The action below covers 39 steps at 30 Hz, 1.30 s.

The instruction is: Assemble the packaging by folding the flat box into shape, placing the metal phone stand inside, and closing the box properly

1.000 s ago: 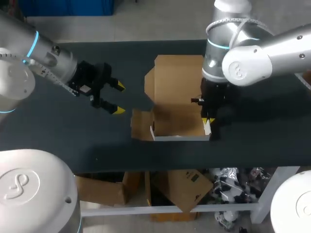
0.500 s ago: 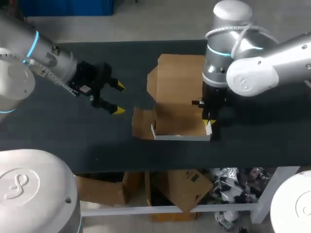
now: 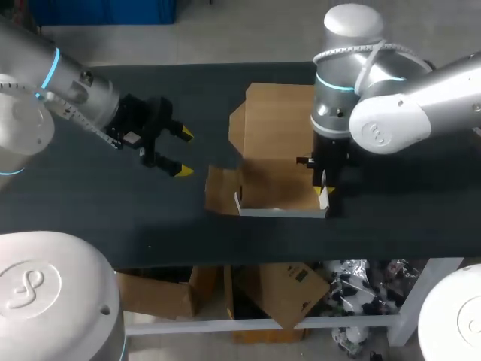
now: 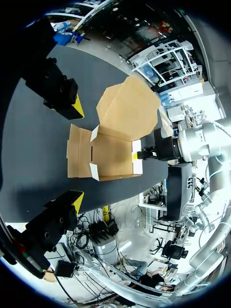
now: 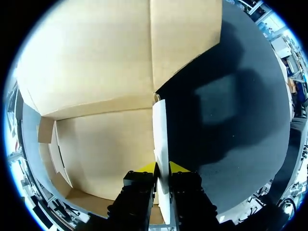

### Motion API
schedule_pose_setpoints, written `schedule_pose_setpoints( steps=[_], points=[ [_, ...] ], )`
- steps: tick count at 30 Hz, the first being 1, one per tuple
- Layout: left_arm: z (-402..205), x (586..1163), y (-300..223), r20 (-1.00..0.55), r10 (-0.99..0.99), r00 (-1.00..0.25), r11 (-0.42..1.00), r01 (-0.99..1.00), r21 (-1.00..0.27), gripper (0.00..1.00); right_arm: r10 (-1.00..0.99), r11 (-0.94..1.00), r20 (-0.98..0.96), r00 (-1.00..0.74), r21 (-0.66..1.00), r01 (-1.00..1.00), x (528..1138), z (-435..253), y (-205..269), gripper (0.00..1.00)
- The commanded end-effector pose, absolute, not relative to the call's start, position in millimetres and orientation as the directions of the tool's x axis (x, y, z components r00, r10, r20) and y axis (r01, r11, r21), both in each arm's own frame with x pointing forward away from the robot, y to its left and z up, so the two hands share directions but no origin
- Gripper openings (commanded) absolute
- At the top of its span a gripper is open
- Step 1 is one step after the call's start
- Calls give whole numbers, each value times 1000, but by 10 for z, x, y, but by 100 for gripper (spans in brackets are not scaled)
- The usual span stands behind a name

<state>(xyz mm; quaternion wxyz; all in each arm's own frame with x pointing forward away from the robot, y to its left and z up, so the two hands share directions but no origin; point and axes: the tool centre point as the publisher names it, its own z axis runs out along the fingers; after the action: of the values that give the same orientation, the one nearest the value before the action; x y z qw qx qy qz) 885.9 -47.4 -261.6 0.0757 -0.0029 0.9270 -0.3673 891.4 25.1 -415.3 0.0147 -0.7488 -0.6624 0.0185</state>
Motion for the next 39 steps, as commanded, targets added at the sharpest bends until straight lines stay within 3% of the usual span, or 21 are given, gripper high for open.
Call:
schedule_pose_setpoints(
  steps=[1, 10, 14, 24, 39],
  points=[
    [-2606, 8857, -472, -136, -60, -989, 732, 50, -679, 100, 991, -133, -13, 133, -30, 991, 8905, -4172, 271, 18],
    [-2606, 8857, -472, -136, -60, -989, 732, 50, -679, 100, 990, -140, 1, 140, -28, 990, 8929, -4215, 256, 16],
    [-2606, 8857, -472, -136, -60, -989, 732, 50, -679, 100, 991, -130, 9, 130, -26, 991, 8945, -4220, 263, 0],
    [-2606, 8857, -472, -136, -60, -989, 732, 50, -679, 100, 1000, -3, 24, 3, 9, 1000, 9034, -4190, 376, 0],
    [-2606, 8857, -472, -136, -60, -989, 732, 50, -679, 100, 997, 6, -72, -9, -48, 999, 9087, -4211, 384, 0]
  ],
)
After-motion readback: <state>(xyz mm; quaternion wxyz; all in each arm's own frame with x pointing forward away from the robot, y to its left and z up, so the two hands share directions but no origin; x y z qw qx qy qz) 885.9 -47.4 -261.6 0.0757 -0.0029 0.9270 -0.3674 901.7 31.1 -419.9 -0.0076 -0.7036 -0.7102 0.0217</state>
